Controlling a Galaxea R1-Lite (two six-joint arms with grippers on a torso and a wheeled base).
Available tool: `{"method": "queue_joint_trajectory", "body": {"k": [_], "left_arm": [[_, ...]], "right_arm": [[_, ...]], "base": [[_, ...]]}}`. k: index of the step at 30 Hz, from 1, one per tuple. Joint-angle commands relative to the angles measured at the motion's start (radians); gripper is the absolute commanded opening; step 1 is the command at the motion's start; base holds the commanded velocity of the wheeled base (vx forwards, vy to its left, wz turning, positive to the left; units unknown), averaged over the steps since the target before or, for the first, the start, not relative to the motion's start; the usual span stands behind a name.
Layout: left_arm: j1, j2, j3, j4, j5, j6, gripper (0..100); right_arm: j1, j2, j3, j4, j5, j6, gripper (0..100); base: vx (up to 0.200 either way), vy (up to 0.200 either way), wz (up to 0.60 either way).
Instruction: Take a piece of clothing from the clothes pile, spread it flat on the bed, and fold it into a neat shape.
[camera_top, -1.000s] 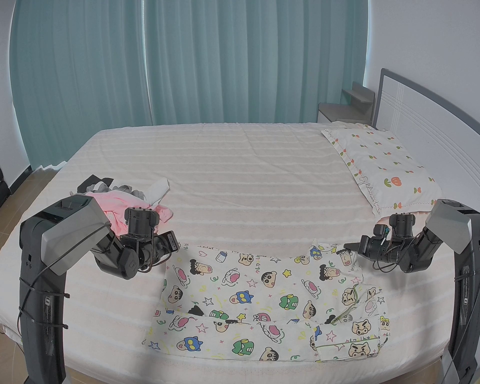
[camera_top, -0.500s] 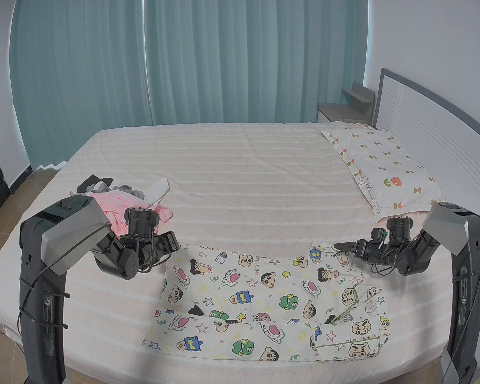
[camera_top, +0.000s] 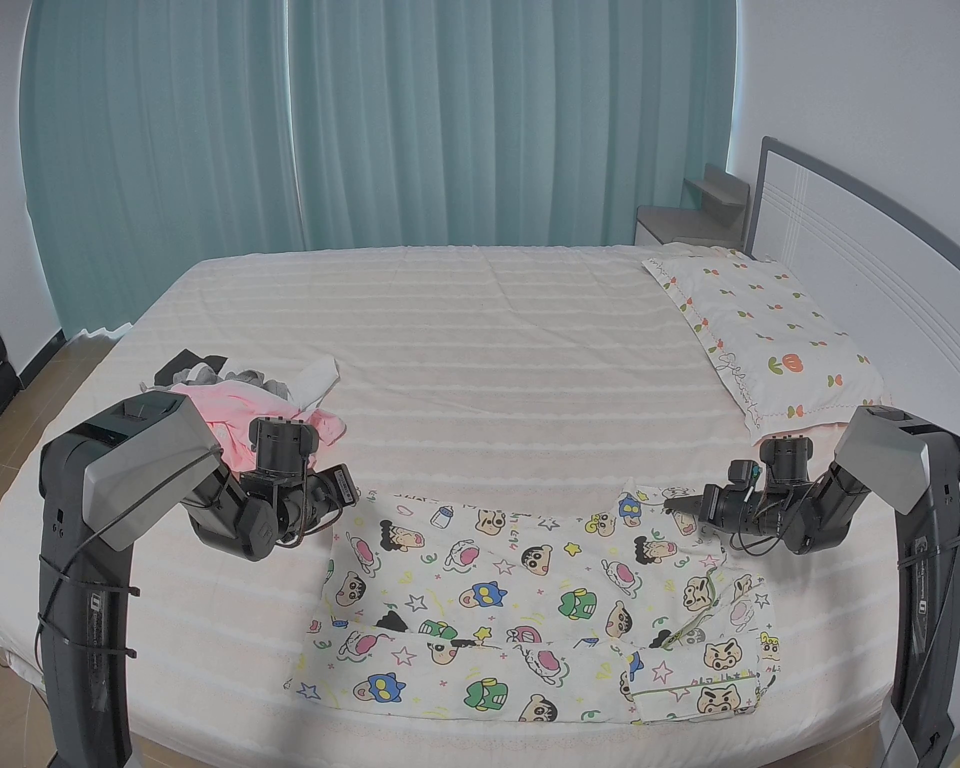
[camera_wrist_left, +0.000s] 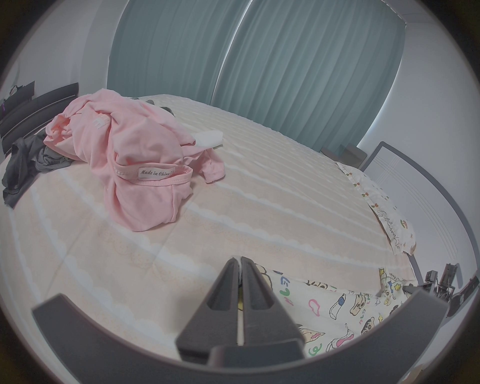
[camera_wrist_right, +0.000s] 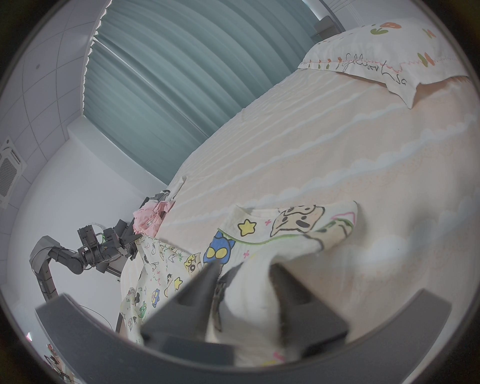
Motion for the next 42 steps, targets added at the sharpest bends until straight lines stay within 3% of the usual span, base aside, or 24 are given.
{"method": "queue_joint_trajectory", "body": {"k": [1,4,8,10,24,29,34,38,42], "left_arm": [[0.000,-0.009,0.007,-0.001,0.003,0.001,0],[0.000,-0.030,0.024,-0.001,0.003,0.001,0],[0.000,-0.060,0.041,-0.001,0.001,0.001,0],[0.000,-0.072,0.051,-0.001,0.001,0.001,0],[-0.002,-0.136,0.159,-0.015,-0.005,0.001,0],[-0.008,-0.136,0.263,-0.142,-0.006,0.004,0],[-0.008,-0.138,0.321,-0.187,-0.005,0.007,0],[-0.008,-0.136,0.387,-0.234,-0.005,0.020,0],[-0.019,-0.129,0.440,-0.267,-0.006,0.027,0]], "right_arm": [[-0.009,-0.011,0.010,-0.002,0.001,-0.001,0],[-0.035,-0.046,0.048,-0.017,0.025,-0.009,0],[-0.069,-0.083,0.122,-0.099,0.131,-0.030,0],[-0.076,-0.100,0.146,-0.129,0.150,-0.027,0],[-0.099,-0.211,0.357,-0.206,0.191,-0.084,0],[-0.093,-0.220,0.469,-0.284,0.191,-0.122,0],[-0.099,-0.223,0.527,-0.301,0.190,-0.162,0],[-0.099,-0.229,0.620,-0.301,0.183,-0.270,0],[-0.099,-0.223,0.659,-0.301,0.177,-0.325,0]], "base": [[0.000,0.000,0.00],[0.000,0.000,0.00],[0.000,0.000,0.00],[0.000,0.000,0.00],[0.000,0.000,0.00],[0.000,0.000,0.00],[0.000,0.000,0.00],[0.000,0.000,0.00],[0.000,0.000,0.00]]}}
